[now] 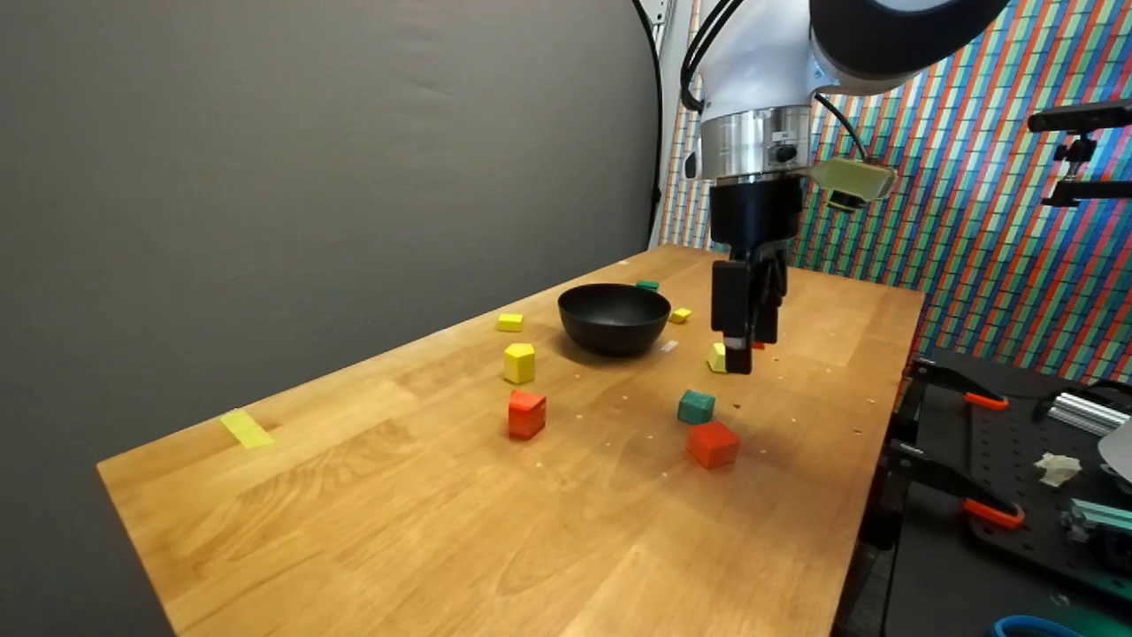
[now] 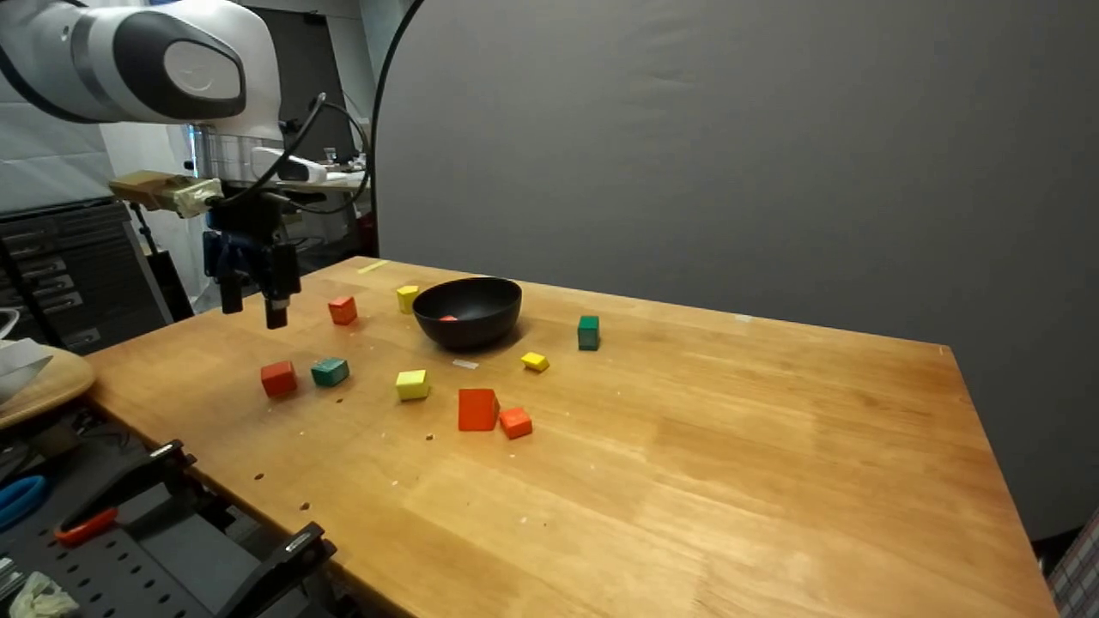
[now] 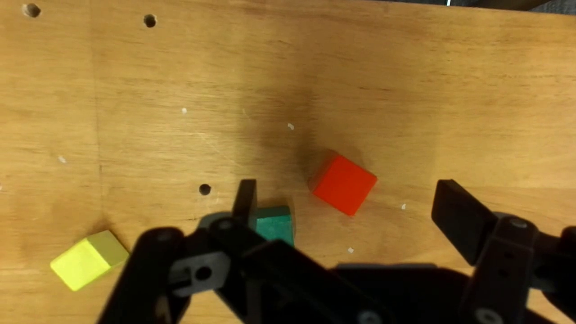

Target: Put the colored things in the bowl

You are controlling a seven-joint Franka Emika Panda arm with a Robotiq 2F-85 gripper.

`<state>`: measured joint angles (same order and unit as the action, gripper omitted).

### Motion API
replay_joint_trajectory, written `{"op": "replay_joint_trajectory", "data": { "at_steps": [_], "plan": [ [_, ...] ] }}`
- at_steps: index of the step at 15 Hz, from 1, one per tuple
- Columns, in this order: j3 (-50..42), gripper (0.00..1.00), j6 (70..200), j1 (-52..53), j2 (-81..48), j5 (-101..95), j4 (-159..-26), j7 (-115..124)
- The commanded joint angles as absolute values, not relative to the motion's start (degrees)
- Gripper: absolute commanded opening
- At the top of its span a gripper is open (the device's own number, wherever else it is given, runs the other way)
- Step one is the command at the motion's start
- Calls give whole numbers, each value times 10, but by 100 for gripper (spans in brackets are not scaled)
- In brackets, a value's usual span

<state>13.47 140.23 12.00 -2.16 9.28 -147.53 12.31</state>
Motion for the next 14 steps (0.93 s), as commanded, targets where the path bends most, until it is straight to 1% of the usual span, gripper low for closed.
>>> {"op": "replay_joint_trajectory", "data": {
  "at_steps": [1,6,10,11,12,13,14],
  "plan": [
    [122,100,1449,114,-84,97,-1456,101],
    [106,100,1492,107,-175,87,-1419,98],
    [91,100,1511,108,-219,82,-1386,102],
    [90,95,1514,107,-227,83,-1380,102],
    [87,80,1513,107,-233,82,-1374,102],
    [85,71,1511,107,-238,83,-1369,102],
    [82,69,1511,108,-240,81,-1365,105]
  ]
}}
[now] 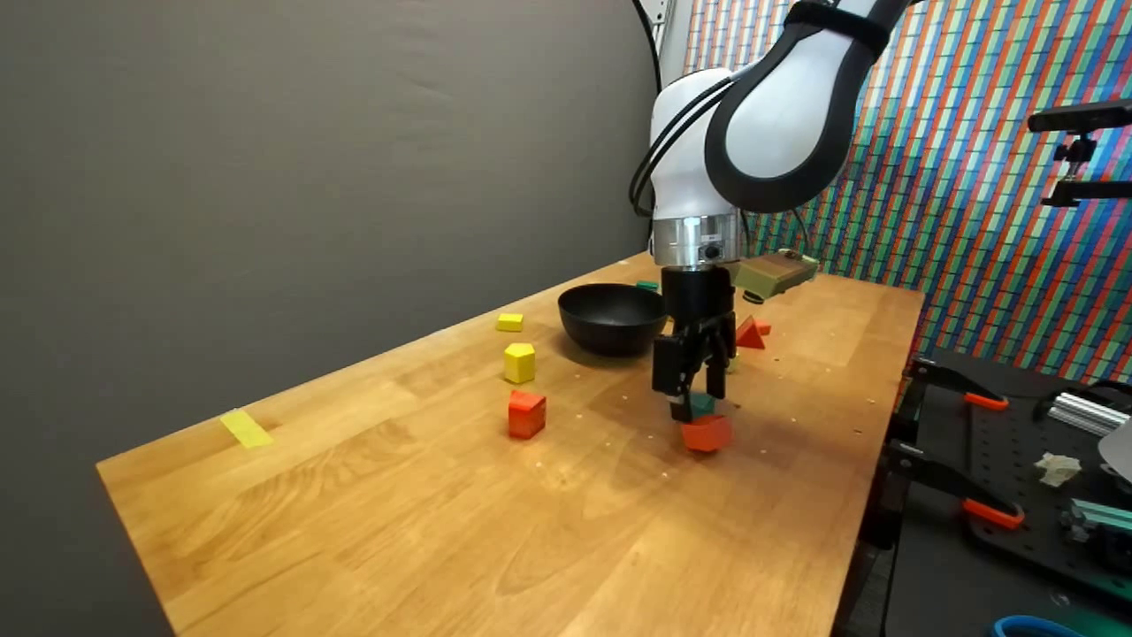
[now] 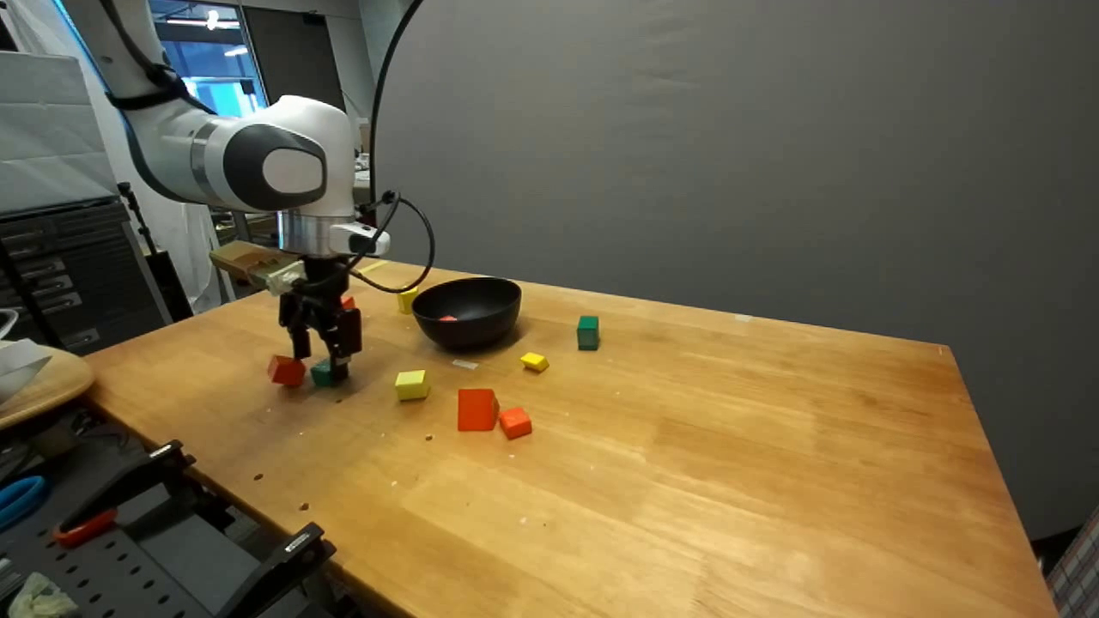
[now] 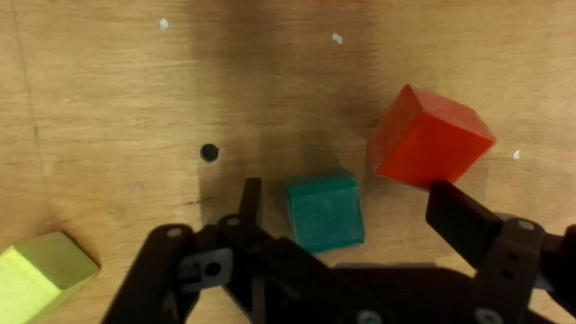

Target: Put the colored things in the bowl

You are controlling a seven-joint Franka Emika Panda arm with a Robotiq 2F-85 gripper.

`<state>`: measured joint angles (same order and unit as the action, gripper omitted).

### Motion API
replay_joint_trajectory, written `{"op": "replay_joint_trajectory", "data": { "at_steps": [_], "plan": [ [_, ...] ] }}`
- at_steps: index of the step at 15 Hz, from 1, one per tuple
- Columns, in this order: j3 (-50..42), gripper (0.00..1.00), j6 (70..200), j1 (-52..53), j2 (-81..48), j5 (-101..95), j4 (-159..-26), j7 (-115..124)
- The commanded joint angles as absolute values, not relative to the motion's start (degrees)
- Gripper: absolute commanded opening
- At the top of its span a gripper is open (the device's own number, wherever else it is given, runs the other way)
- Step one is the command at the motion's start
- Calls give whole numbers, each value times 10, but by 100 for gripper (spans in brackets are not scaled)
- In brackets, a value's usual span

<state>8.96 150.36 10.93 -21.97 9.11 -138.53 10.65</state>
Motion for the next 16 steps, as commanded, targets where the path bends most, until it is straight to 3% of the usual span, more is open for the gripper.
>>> {"op": "replay_joint_trajectory", "data": {
  "at_steps": [1,4,7,16],
  "plan": [
    [81,62,1510,106,-243,83,-1363,103],
    [82,36,1514,97,-246,97,-1368,98],
    [80,16,1512,94,-232,99,-1385,106],
    [-15,15,1558,153,-65,-92,-1428,270]
  ]
}}
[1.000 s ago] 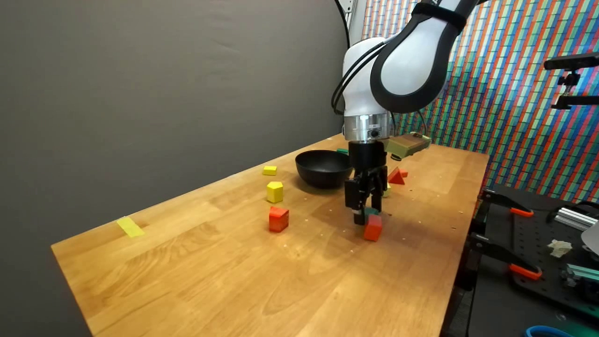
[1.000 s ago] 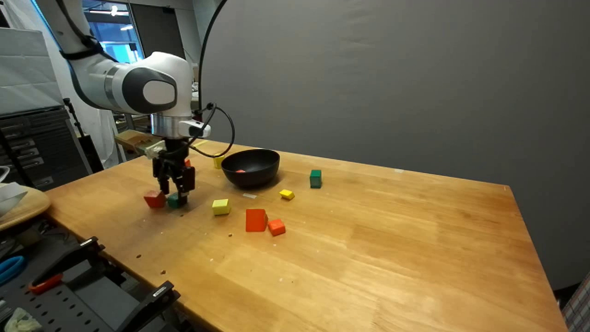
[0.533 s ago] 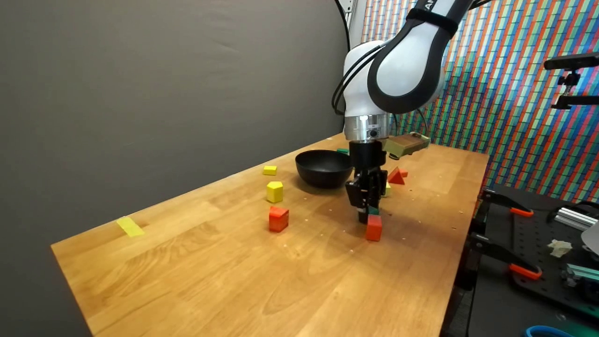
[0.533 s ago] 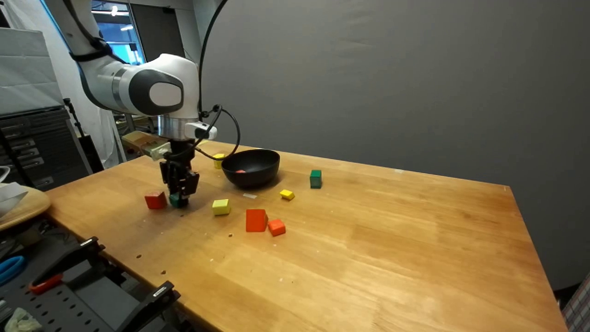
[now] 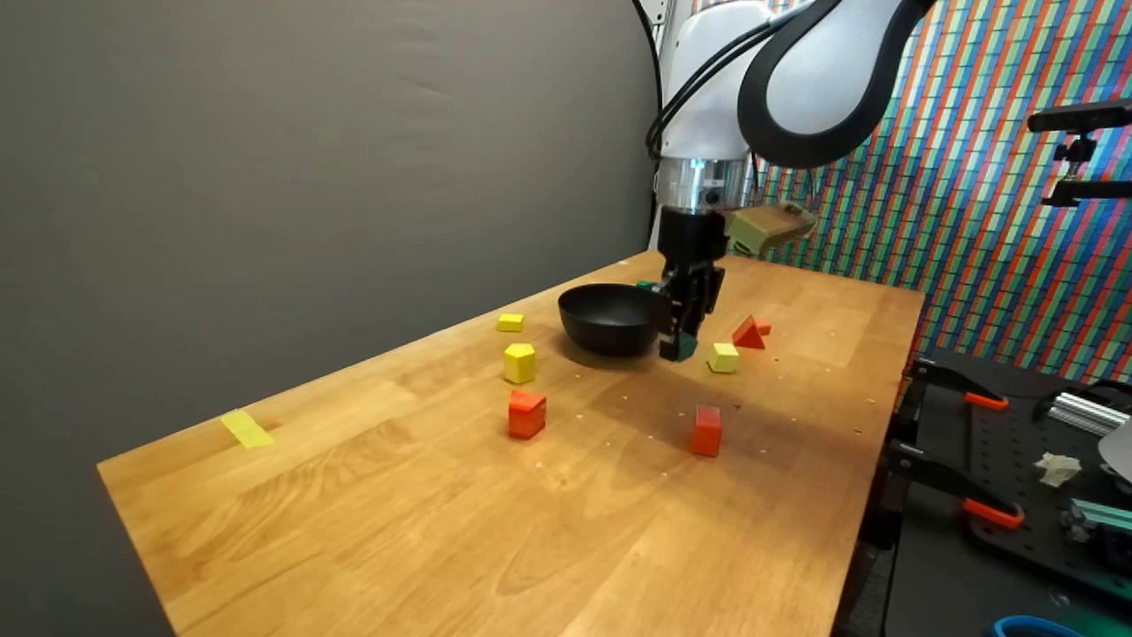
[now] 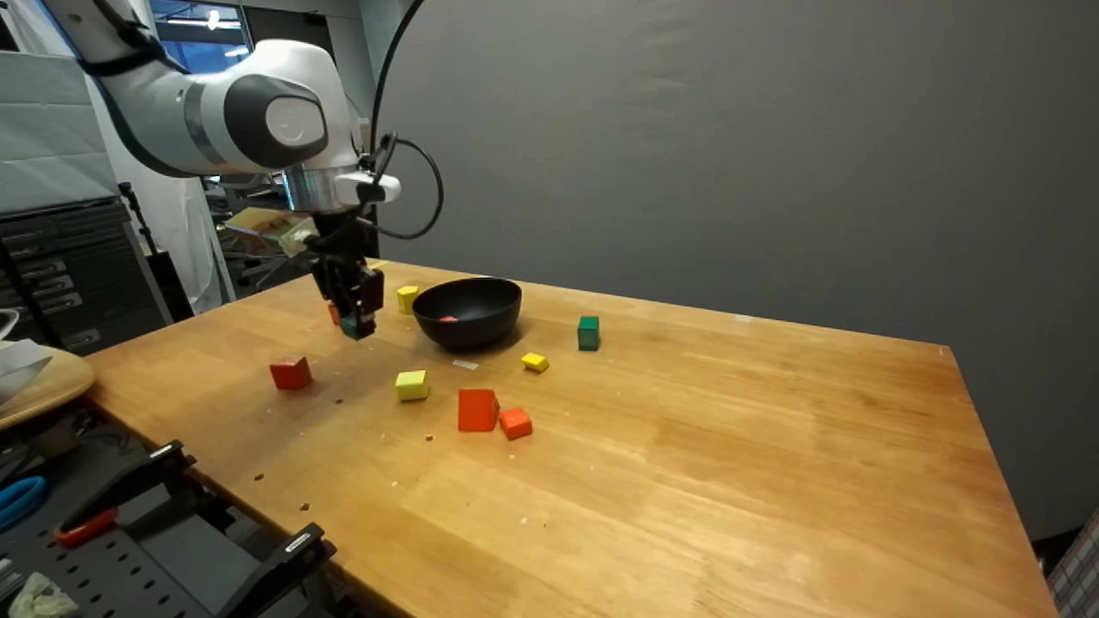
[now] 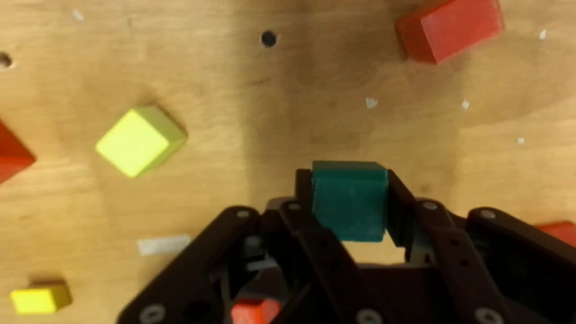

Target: Put the colored things in the bowl

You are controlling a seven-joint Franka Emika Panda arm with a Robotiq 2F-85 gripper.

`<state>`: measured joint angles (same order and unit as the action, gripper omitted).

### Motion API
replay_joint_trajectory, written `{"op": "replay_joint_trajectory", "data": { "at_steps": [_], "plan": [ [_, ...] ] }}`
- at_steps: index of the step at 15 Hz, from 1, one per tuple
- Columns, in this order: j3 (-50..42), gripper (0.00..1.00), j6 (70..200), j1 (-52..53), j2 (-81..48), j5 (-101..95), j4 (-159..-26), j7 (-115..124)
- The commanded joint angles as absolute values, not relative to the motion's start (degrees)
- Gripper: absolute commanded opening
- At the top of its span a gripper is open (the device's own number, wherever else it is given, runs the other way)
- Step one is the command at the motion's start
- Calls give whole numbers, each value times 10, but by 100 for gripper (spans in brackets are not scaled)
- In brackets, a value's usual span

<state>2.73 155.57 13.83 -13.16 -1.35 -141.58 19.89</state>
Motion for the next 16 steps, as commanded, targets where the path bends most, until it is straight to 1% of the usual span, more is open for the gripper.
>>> {"op": "replay_joint_trajectory", "data": {
  "at_steps": [1,3,8,11,12,13,16],
  "plan": [
    [-17,15,1540,139,-69,-109,-1404,281],
    [-19,15,1508,115,-97,-118,-1352,285],
    [-8,15,1426,78,-208,-57,-1221,231],
    [0,15,1406,69,-255,-22,-1173,199],
    [2,52,1401,68,-263,-14,-1166,192],
    [5,66,1406,67,-260,-4,-1171,182],
    [11,86,1426,74,-219,6,-1220,170]
  ]
}}
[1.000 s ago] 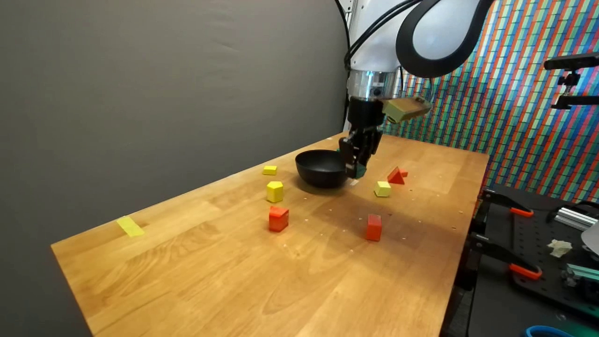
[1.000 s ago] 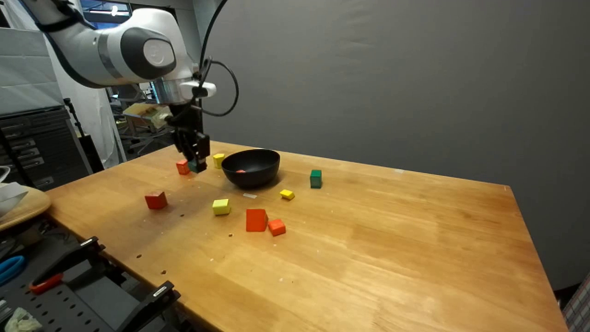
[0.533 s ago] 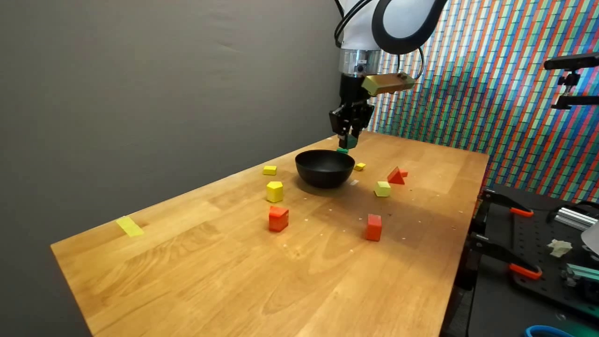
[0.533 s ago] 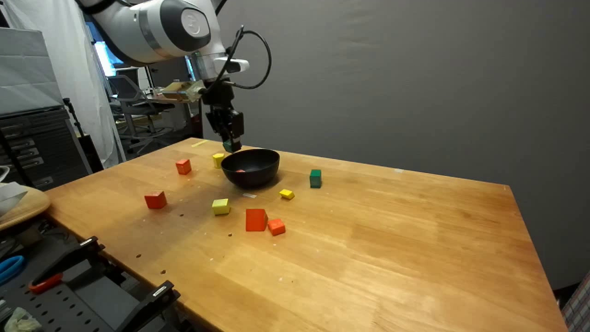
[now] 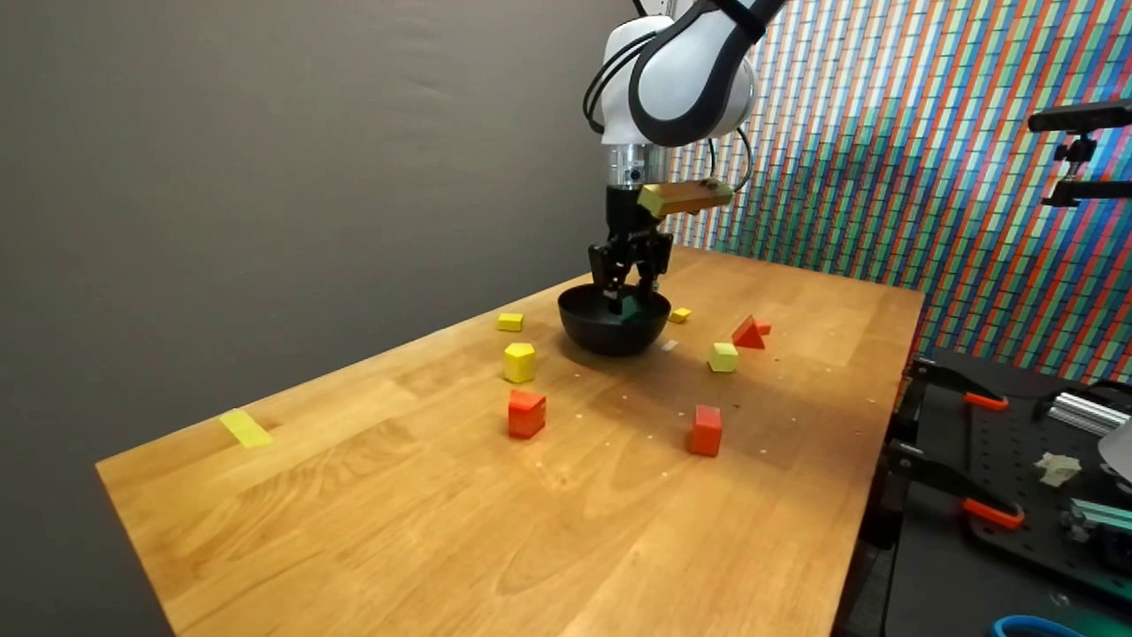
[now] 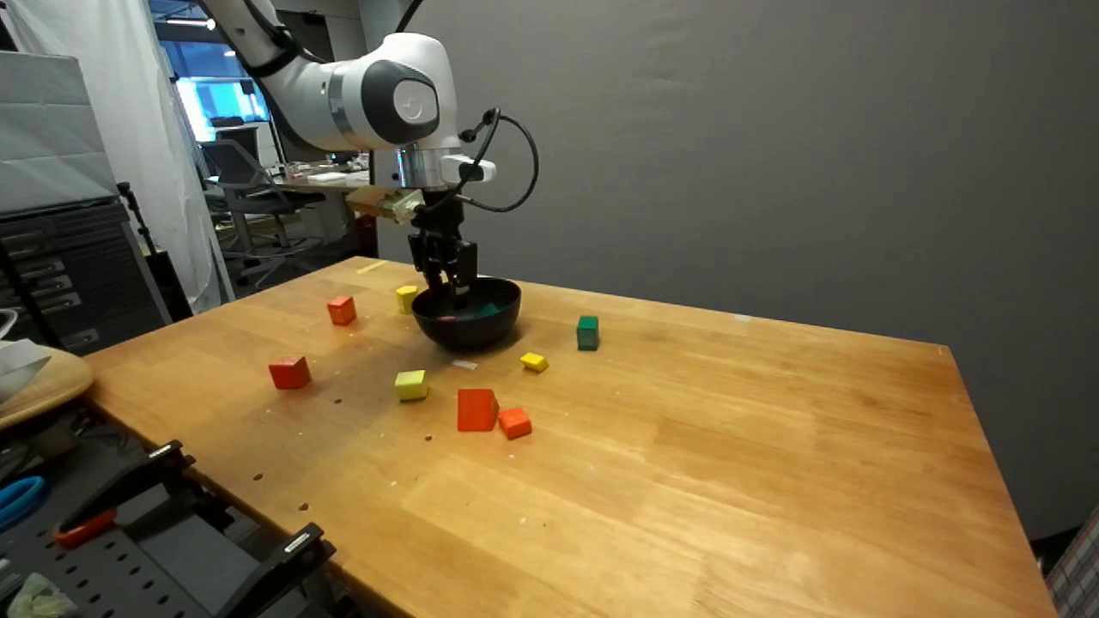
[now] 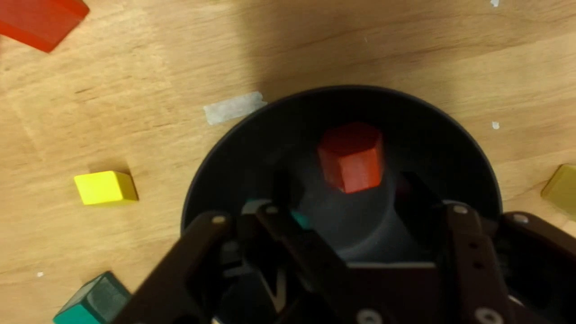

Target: Put the colored things in the bowl

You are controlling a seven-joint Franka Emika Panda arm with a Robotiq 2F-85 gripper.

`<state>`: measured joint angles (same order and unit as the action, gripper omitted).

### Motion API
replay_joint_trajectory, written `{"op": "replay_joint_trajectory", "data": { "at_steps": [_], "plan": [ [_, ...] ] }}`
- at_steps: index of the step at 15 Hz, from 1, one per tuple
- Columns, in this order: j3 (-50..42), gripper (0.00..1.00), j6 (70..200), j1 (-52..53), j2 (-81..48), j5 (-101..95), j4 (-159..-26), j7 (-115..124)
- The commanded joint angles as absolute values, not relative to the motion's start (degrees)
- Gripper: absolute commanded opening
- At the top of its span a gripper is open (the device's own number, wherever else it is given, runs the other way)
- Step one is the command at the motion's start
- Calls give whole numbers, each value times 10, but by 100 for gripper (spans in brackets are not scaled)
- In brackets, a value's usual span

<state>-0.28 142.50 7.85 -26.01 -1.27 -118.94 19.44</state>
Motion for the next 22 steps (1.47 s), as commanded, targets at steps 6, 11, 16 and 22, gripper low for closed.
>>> {"op": "replay_joint_trajectory", "data": {
  "at_steps": [6,11,16,22],
  "plan": [
    [76,100,1360,73,-60,87,-1367,104],
    [120,100,1362,99,-30,224,-1461,79],
    [122,100,1353,106,-55,237,-1461,80],
    [114,100,1347,99,-124,229,-1407,71]
  ]
}}
